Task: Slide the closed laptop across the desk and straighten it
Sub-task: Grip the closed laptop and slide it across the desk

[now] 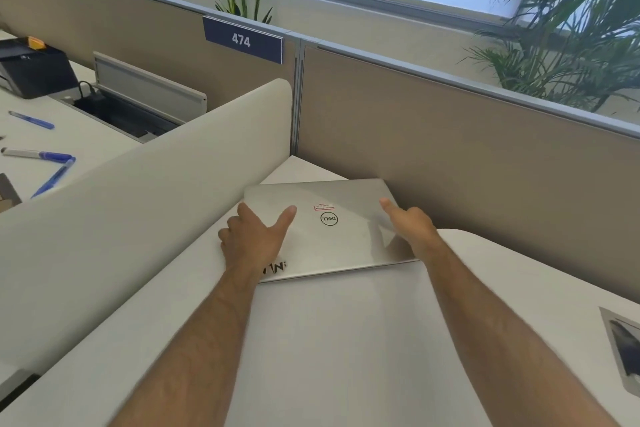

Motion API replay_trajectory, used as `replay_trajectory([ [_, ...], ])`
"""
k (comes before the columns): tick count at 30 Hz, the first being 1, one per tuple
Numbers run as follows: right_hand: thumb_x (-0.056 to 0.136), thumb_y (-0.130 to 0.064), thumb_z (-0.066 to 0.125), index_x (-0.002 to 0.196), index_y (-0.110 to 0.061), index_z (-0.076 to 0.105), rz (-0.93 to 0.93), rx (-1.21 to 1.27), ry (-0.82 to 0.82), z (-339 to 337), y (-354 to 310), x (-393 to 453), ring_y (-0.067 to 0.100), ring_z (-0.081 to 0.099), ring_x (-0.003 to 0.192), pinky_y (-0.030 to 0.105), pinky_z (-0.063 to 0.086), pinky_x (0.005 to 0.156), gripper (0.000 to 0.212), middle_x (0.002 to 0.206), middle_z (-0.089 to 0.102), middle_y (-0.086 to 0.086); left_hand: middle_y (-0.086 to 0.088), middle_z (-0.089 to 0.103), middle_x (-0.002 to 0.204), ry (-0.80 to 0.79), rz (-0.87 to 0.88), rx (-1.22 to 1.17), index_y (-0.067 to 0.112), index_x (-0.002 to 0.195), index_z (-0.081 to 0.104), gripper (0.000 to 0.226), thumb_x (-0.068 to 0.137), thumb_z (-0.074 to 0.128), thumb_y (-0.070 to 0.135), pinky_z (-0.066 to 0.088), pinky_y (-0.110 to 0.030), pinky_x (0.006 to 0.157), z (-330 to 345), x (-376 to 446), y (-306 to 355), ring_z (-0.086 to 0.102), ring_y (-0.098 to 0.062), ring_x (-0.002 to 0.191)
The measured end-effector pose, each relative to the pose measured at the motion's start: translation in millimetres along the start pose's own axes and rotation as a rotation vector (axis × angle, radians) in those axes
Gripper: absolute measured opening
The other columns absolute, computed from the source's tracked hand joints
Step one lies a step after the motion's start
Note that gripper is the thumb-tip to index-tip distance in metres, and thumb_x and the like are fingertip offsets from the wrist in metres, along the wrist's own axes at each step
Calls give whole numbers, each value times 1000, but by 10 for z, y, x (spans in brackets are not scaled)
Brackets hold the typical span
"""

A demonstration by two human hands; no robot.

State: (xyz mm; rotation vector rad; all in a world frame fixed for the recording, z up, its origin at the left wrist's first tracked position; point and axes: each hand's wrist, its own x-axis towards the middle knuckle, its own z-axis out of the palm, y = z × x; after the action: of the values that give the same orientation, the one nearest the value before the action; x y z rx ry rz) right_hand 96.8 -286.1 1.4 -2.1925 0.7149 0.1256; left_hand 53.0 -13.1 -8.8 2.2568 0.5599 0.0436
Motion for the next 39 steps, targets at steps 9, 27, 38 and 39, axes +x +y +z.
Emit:
replay_trajectory([
  [9,83,-49,72,123,-4,65,46,317,-69,31,36,202,32,62,107,36,47,86,60,122,65,13,-24,54,137,28,-244,-125,-2,133,50,82,82,64,61,37,-46,109,-26,299,23,46,-42,129],
  [27,65,-55,87,117,0,59,110,214,14,-86,334,-82,32,57,96,39,45,84,81,99,61,8,-19,57,130,15,-239,-112,-3,127,48,86,70,78,54,55,-47,92,-198,-155,-29,61,-41,114],
  [38,66,-55,86,103,3,61,132,171,50,-370,570,-590,28,58,80,36,42,72,73,90,64,11,-20,63,127,-54,-250,-163,-2,124,47,83,71,81,51,53,-44,93,-388,-633,-70,61,-41,115],
  [39,67,-55,86,102,2,60,137,175,57,-400,595,-650,29,58,81,36,42,72,72,85,61,9,-20,63,125,-60,-251,-166,-2,123,47,82,71,81,51,53,-44,93,-409,-688,-66,61,-41,114],
])
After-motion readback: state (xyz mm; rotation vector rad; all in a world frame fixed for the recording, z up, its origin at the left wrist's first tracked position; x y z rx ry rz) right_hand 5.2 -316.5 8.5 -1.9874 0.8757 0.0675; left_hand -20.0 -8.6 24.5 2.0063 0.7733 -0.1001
